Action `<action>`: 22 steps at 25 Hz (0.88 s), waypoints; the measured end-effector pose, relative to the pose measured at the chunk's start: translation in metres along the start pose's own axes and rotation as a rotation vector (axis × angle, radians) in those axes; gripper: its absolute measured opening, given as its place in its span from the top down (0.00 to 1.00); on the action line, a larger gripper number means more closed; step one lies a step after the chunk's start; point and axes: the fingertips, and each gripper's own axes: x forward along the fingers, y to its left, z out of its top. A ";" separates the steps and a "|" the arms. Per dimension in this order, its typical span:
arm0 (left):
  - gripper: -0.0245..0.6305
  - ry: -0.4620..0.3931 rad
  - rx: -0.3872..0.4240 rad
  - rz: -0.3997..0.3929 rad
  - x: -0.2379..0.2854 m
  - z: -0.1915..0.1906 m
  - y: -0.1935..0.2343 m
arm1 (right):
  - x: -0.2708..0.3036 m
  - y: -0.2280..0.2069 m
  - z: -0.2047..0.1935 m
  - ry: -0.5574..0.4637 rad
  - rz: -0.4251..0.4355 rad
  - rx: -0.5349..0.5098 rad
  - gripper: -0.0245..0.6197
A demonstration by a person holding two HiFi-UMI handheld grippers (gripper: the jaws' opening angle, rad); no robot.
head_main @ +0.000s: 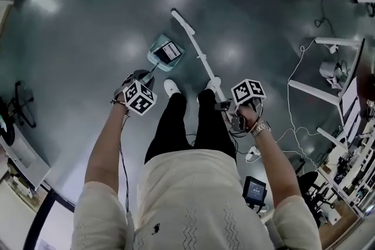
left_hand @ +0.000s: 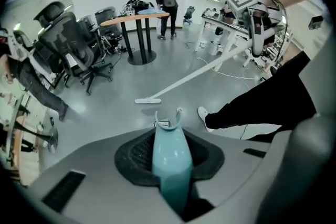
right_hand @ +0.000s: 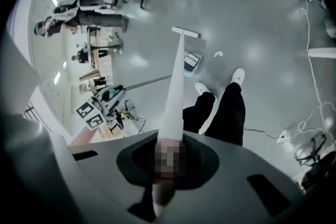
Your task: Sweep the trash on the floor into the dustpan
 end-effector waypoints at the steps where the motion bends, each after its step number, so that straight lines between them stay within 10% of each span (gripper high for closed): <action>1: 0.82 -0.009 0.039 -0.012 -0.004 0.005 -0.003 | -0.005 -0.005 -0.002 -0.029 0.013 0.027 0.88; 13: 0.82 -0.013 0.339 -0.136 0.006 0.015 -0.042 | -0.023 -0.110 -0.051 -0.199 0.005 0.284 0.88; 22: 0.82 0.012 0.564 -0.203 0.045 0.000 -0.064 | 0.094 -0.107 -0.060 -0.186 0.062 0.407 0.87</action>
